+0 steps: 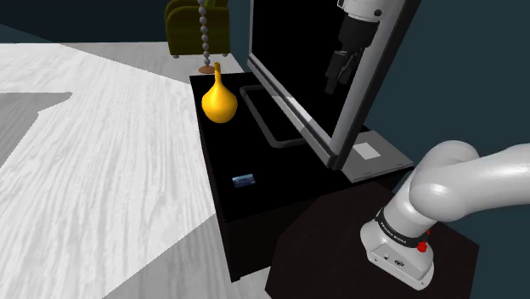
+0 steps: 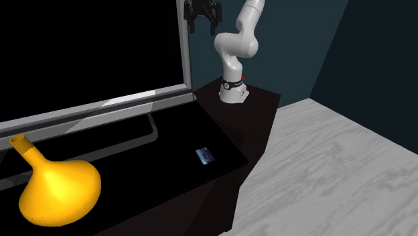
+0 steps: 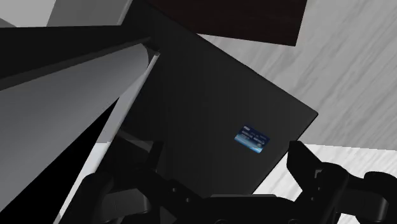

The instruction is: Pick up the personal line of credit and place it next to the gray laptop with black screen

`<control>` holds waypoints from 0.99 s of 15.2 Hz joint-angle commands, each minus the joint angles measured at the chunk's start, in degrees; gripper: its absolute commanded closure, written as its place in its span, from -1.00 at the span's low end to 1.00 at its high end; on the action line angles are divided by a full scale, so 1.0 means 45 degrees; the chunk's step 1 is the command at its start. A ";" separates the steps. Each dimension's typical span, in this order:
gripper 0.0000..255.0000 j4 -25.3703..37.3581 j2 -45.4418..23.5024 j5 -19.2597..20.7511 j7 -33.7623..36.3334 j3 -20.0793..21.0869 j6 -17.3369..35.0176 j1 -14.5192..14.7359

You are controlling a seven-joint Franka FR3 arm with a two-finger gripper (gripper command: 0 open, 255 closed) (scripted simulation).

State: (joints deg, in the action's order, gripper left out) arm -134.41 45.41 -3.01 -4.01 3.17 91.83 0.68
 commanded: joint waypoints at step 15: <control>-1.00 0.1973 -0.7280 0.1840 -0.2263 0.1423 0.2483 0.1036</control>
State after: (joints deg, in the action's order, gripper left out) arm -126.41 14.83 4.45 -13.59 9.06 102.68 5.03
